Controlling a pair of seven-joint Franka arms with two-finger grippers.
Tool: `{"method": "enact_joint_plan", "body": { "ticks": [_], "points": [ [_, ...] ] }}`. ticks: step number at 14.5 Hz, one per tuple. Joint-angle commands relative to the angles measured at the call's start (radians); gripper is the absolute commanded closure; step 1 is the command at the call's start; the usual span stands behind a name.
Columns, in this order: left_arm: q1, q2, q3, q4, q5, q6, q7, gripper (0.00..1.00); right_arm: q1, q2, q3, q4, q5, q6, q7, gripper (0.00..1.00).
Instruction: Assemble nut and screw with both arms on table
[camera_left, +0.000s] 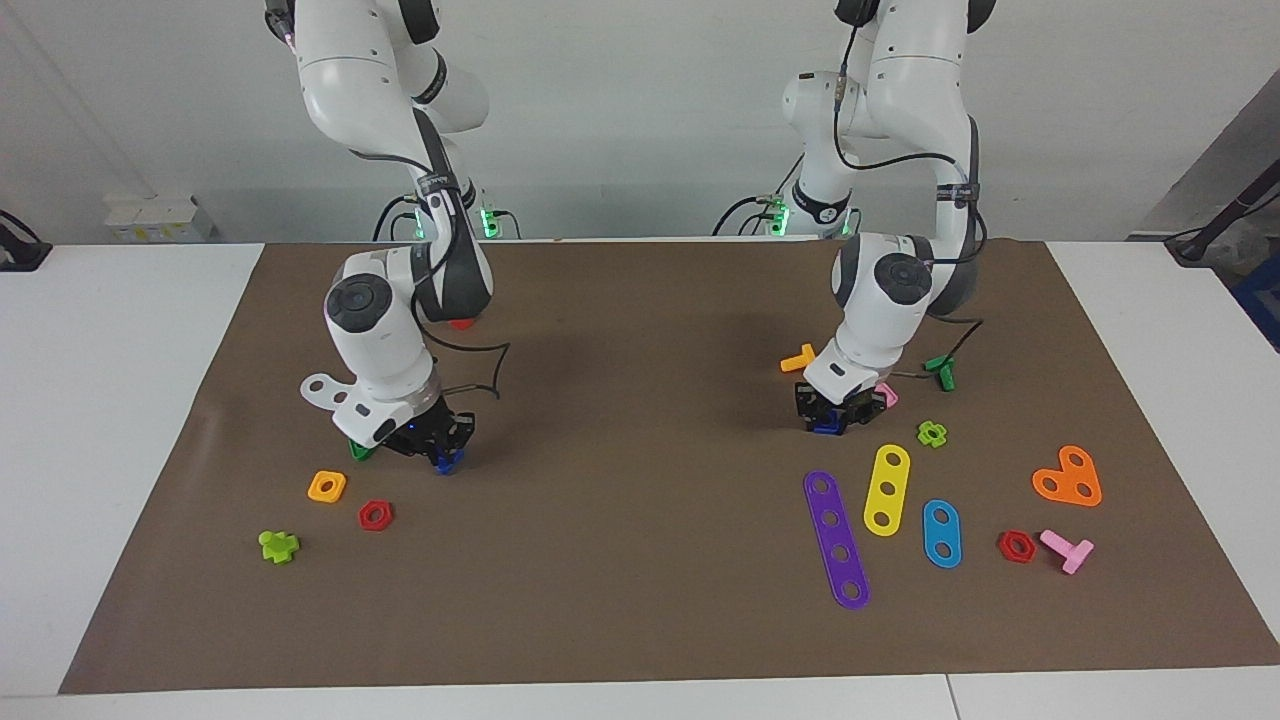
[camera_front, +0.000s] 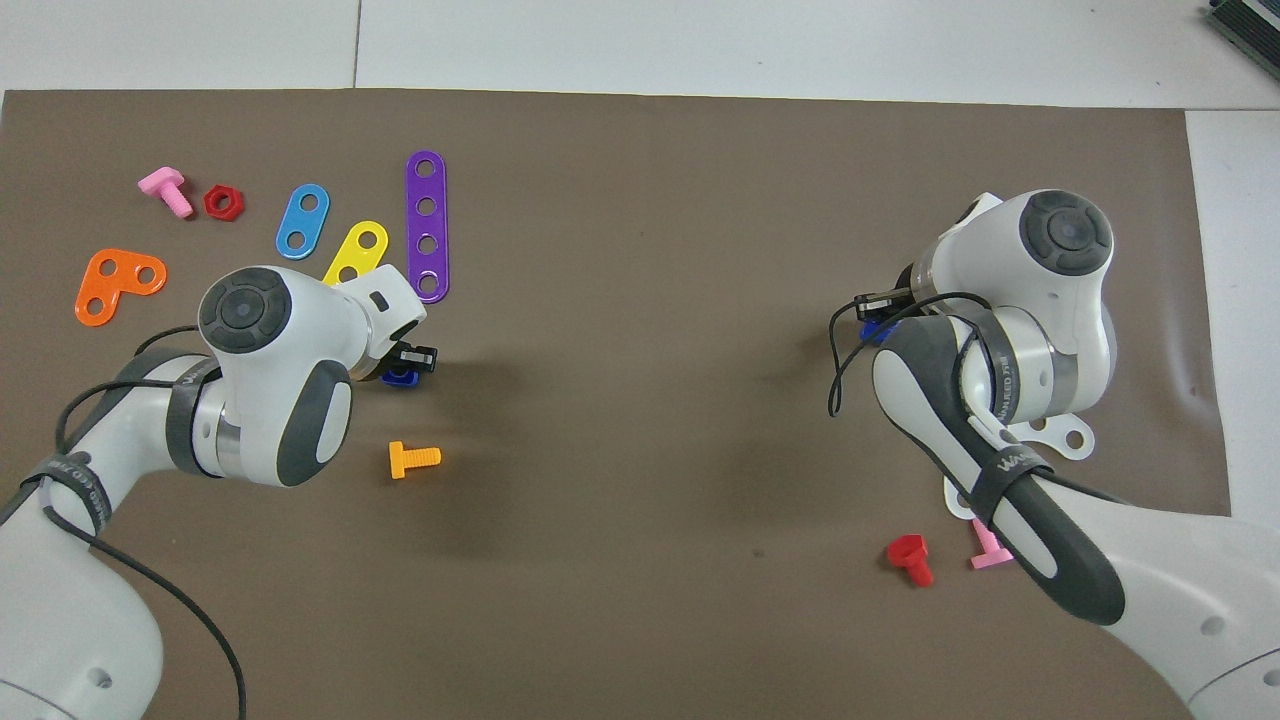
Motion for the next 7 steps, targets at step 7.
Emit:
{"method": "enact_joint_plan", "body": {
  "ticks": [7],
  "points": [
    [0.003,0.077,0.007,0.289,-0.031,-0.242,0.004,1.00,0.281,-0.045,0.006,-0.017,-0.007,0.012,0.654,1.00]
  ]
}}
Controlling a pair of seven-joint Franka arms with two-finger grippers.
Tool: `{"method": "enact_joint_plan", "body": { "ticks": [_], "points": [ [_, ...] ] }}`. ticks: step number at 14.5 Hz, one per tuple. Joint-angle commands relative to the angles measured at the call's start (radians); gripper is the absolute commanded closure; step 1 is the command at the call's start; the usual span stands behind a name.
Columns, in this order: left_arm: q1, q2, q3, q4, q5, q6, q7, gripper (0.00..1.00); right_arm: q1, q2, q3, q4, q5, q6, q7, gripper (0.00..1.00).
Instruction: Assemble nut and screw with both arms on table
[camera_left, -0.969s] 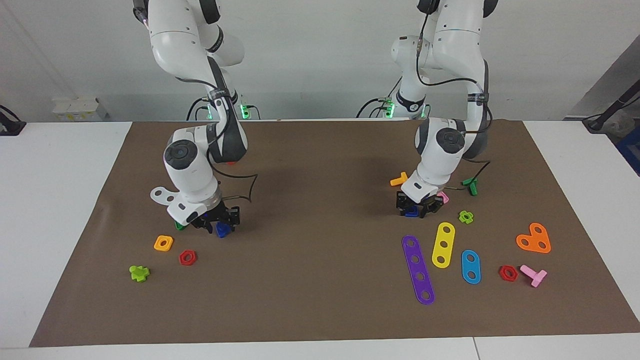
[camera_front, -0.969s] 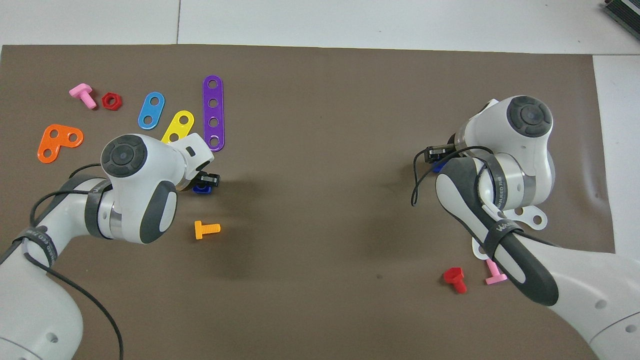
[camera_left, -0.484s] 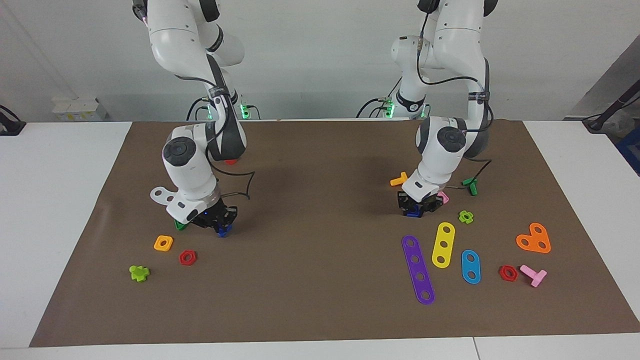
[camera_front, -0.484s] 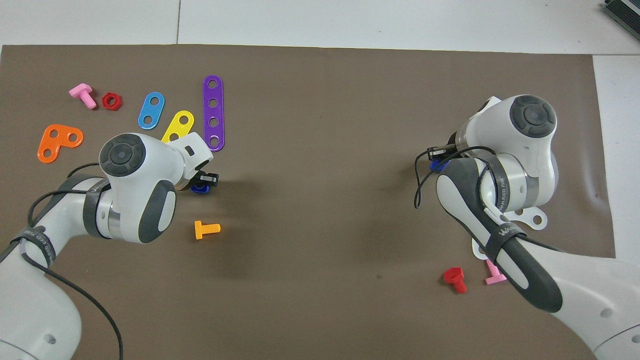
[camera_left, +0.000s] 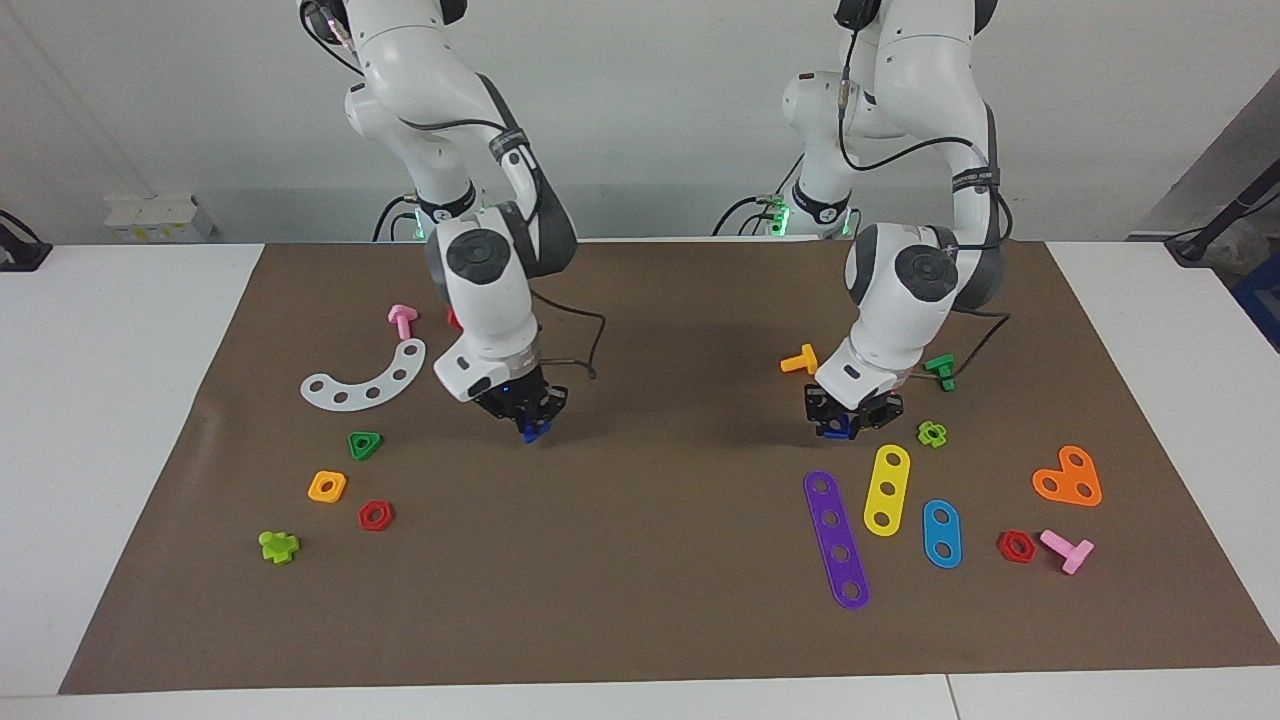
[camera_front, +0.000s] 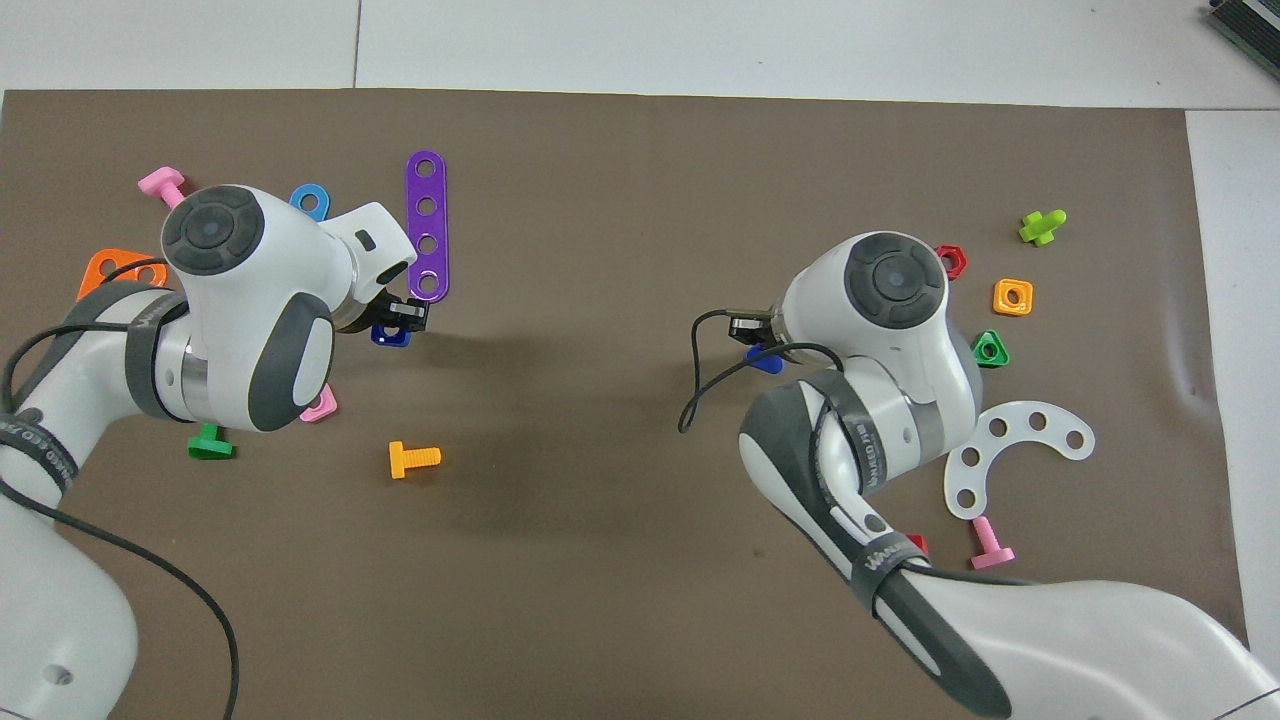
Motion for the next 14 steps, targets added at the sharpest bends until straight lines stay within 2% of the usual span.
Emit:
{"method": "enact_joint_plan", "body": {
  "ticks": [1,3,6,10,11,12,13,14],
  "points": [
    [0.003,0.045,0.005,0.061,-0.032,-0.031,0.005,1.00,0.057,-0.006,-0.002,-0.019,-0.008,0.029,0.147,1.00],
    [0.004,0.046,0.005,0.061,-0.033,-0.031,0.004,1.00,0.125,0.009,-0.003,-0.019,-0.011,0.050,0.262,1.00],
    [-0.003,0.046,0.005,0.064,-0.045,-0.017,-0.007,1.00,0.194,0.033,-0.002,-0.011,-0.124,0.074,0.441,1.00],
    [-0.045,0.060,0.006,0.099,-0.102,-0.042,-0.034,1.00,0.259,0.062,-0.003,-0.005,-0.187,0.101,0.601,1.00],
    [-0.063,0.060,0.006,0.102,-0.102,-0.042,-0.071,1.00,0.262,0.065,-0.002,-0.004,-0.195,0.103,0.617,0.75],
    [-0.080,0.062,0.006,0.110,-0.102,-0.043,-0.106,1.00,0.262,0.065,-0.002,-0.002,-0.195,0.101,0.620,0.23],
    [-0.095,0.063,0.006,0.122,-0.101,-0.049,-0.132,1.00,0.259,0.063,-0.002,-0.001,-0.193,0.100,0.618,0.01],
    [-0.111,0.063,0.006,0.124,-0.101,-0.060,-0.149,1.00,0.249,0.056,0.000,0.001,-0.193,0.100,0.608,0.00]
  ]
}}
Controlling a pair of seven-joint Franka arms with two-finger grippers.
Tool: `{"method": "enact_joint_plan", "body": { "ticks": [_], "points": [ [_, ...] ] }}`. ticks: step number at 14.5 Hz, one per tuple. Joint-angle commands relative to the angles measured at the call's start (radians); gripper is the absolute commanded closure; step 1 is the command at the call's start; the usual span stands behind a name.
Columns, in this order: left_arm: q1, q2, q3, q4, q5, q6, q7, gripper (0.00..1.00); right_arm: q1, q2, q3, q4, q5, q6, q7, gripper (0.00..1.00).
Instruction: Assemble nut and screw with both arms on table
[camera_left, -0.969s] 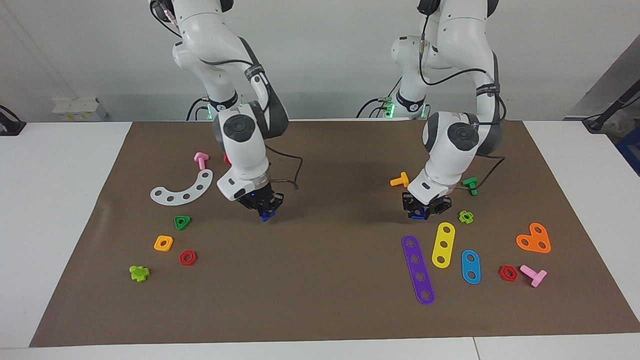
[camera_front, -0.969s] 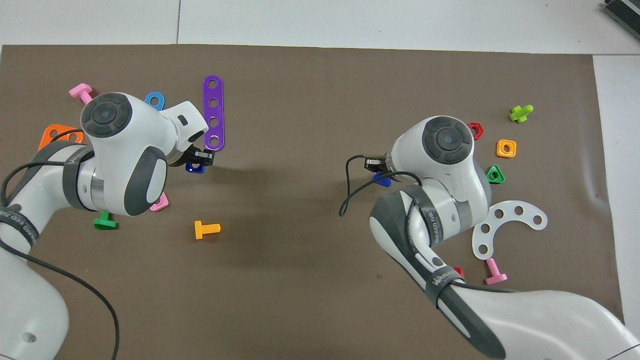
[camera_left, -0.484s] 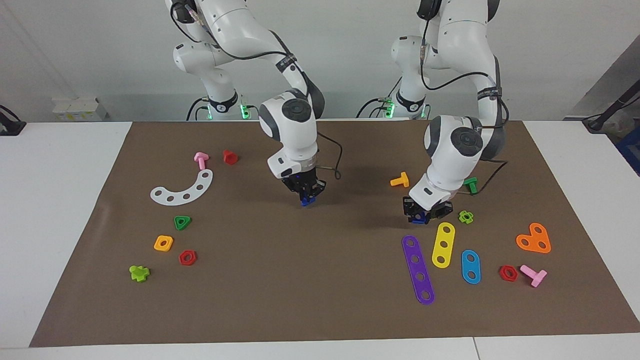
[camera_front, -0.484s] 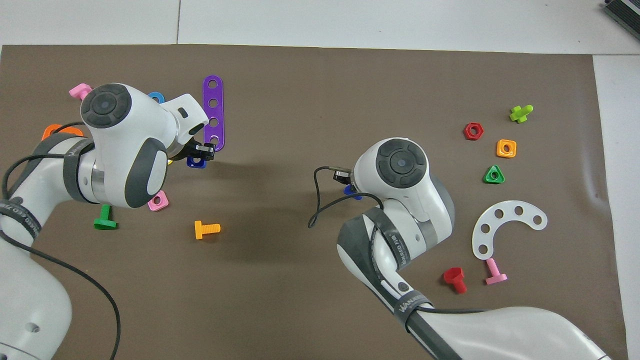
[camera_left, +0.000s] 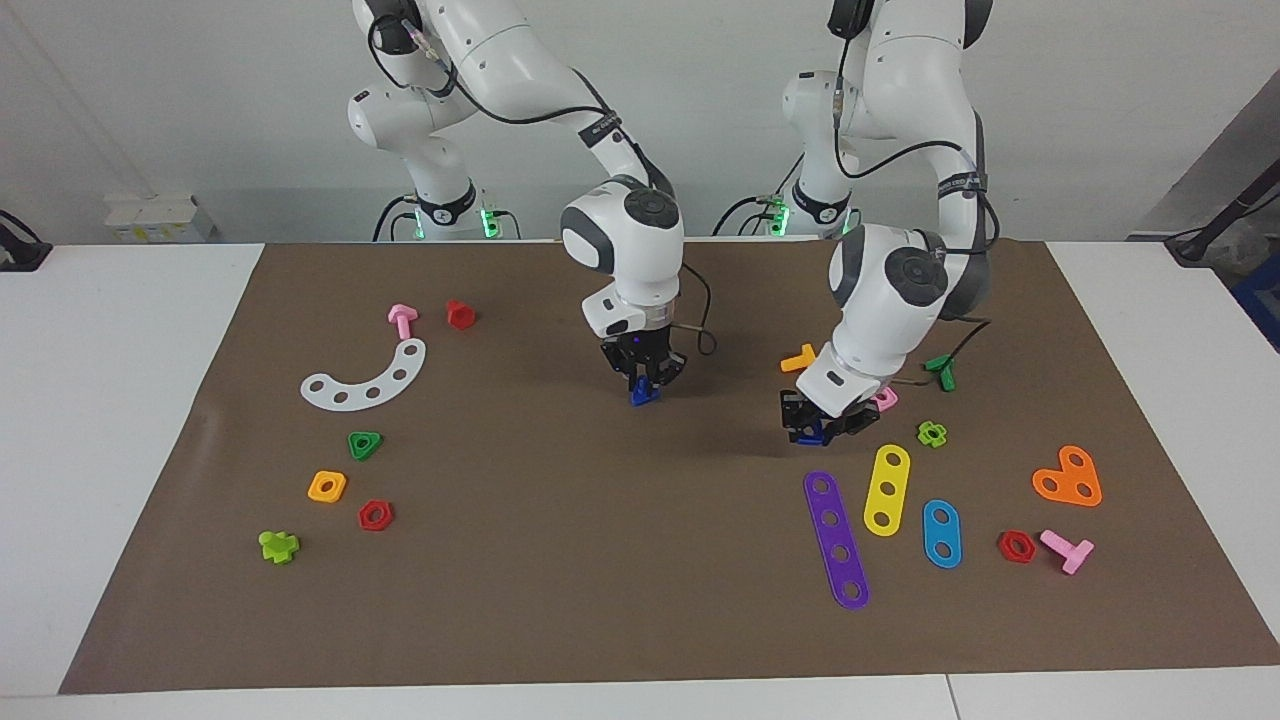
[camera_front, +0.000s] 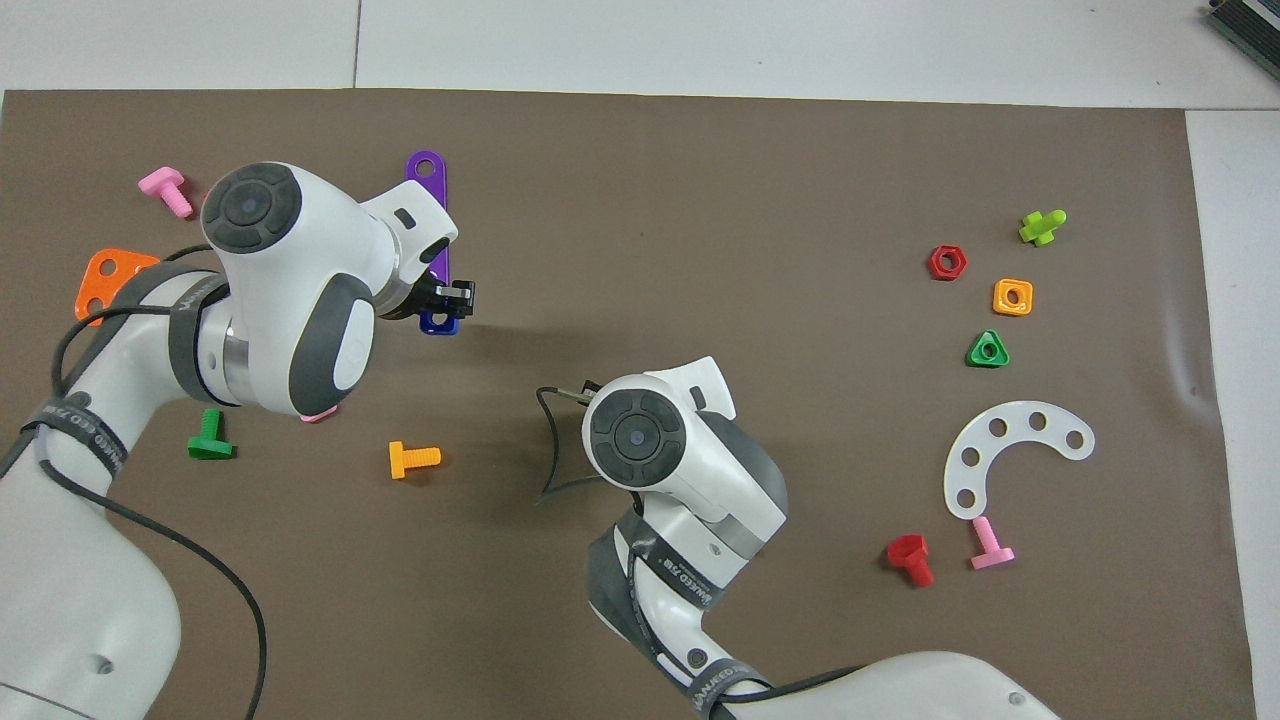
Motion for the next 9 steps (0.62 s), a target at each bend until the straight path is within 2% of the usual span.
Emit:
{"method": "enact_joint_plan", "body": {
  "ticks": [1,5,9],
  "points": [
    [-0.060,0.024,0.015,0.053,-0.015,-0.045,-0.065,1.00,-0.030,-0.021,0.000,0.007,-0.018,0.006,0.006,0.00],
    [-0.161,0.030,0.018,0.088,-0.011,-0.065,-0.214,1.00,-0.094,-0.129,0.001,-0.005,-0.012,-0.079,-0.122,0.00],
    [-0.271,0.031,0.020,0.088,-0.008,-0.062,-0.344,1.00,-0.172,-0.221,0.001,-0.017,0.077,-0.219,-0.328,0.00]
  ]
}}
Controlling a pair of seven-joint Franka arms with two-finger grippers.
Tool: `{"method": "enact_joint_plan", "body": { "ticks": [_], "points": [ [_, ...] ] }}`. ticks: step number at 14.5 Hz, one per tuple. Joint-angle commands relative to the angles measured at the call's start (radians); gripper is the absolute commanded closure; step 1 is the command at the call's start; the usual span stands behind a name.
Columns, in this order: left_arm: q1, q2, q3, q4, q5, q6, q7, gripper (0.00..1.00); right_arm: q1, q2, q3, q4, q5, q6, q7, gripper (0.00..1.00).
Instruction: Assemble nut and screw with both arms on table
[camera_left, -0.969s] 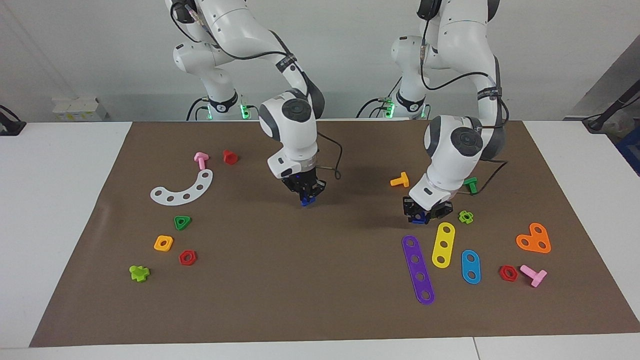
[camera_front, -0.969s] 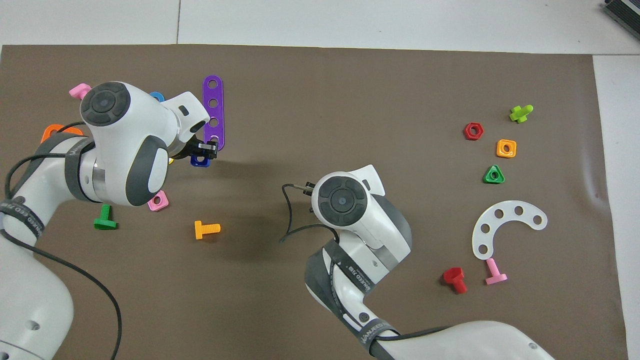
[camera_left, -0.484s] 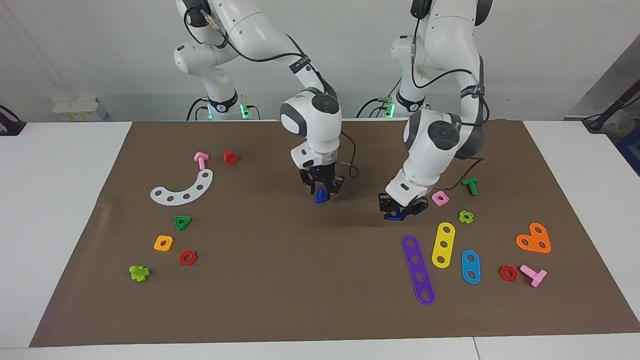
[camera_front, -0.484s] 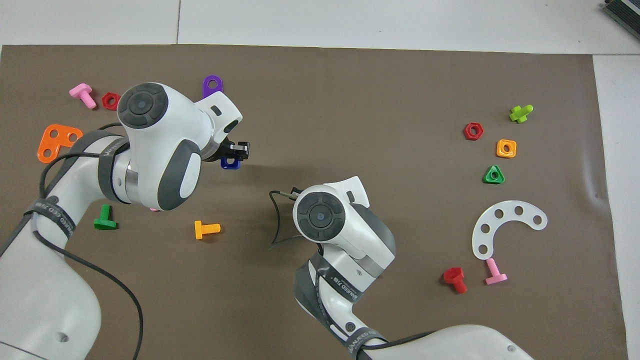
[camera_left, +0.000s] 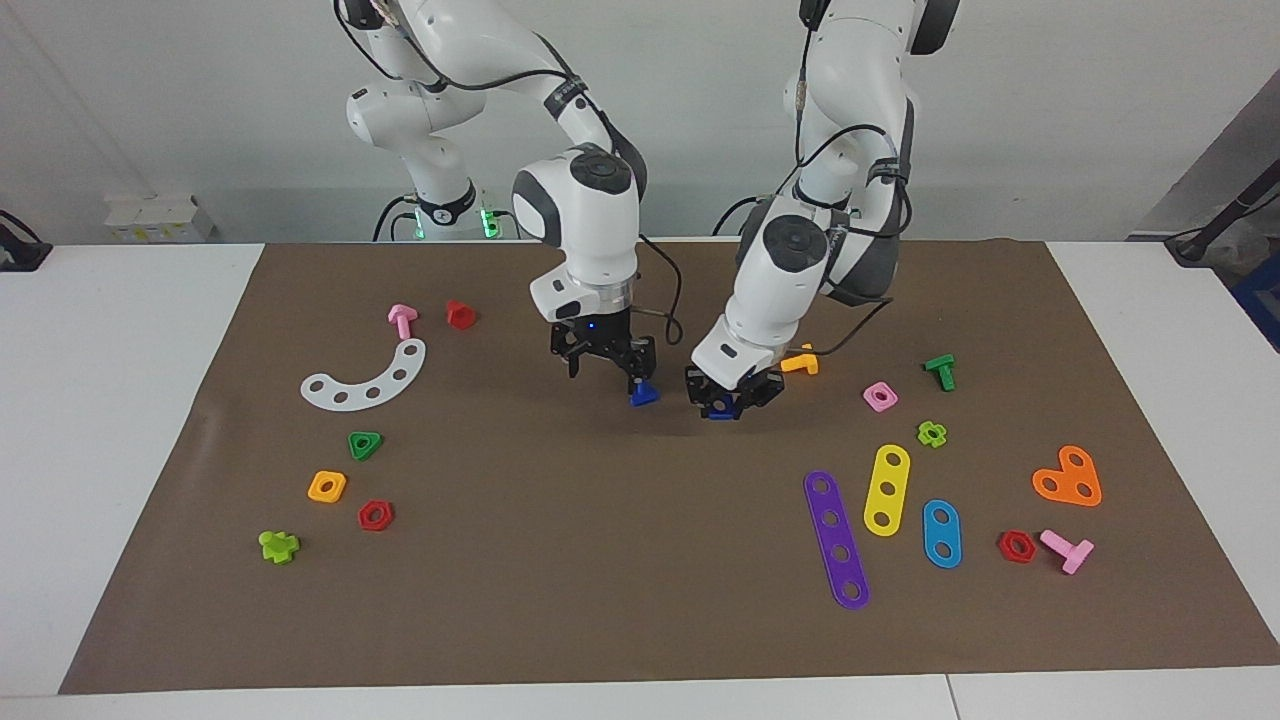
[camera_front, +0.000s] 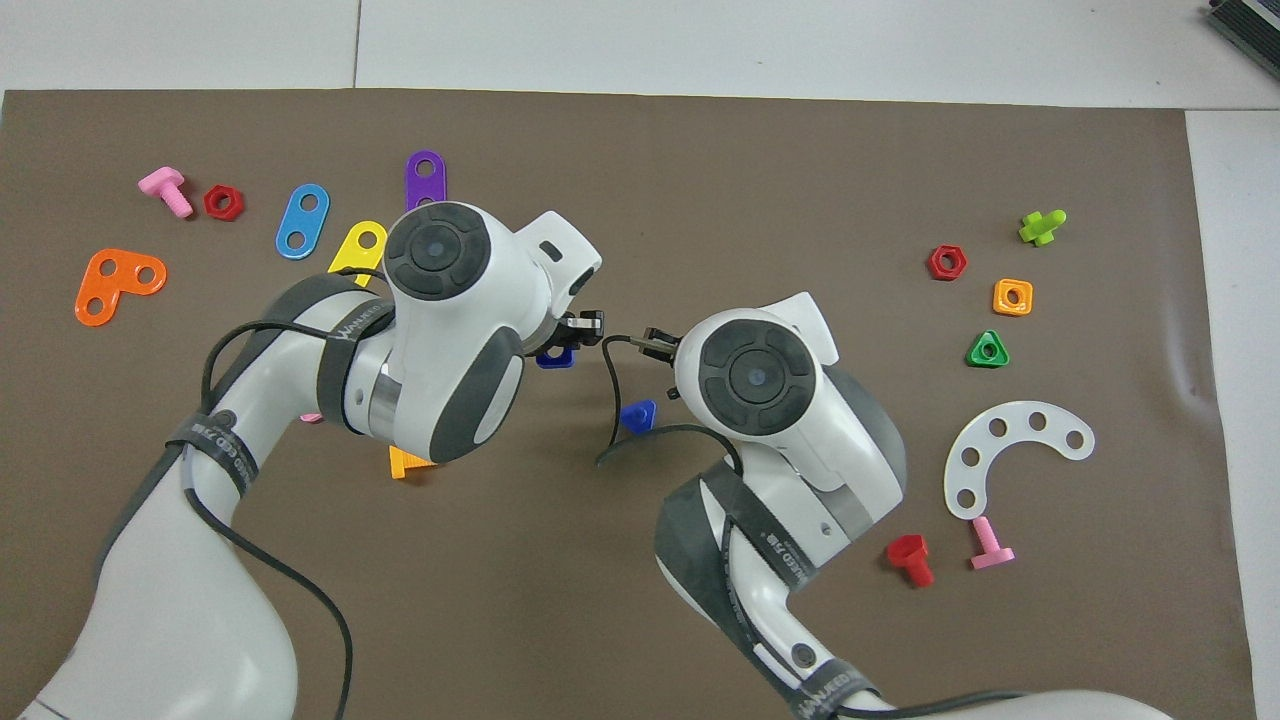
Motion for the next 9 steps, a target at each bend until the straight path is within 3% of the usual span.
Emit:
{"method": "enact_joint_plan", "body": {
  "ticks": [1,5,9],
  "points": [
    [-0.074,0.021,0.021,0.029,-0.006,-0.023,-0.072,1.00,-0.076,-0.084,0.009,-0.035,0.080,-0.076,-0.156,0.00],
    [-0.140,0.031,0.021,0.022,0.001,-0.012,-0.123,1.00,-0.246,-0.196,0.009,-0.067,0.163,-0.189,-0.467,0.00],
    [-0.178,0.036,0.021,-0.018,0.041,0.029,-0.169,1.00,-0.413,-0.255,0.005,-0.026,0.218,-0.288,-0.803,0.00]
  ]
}}
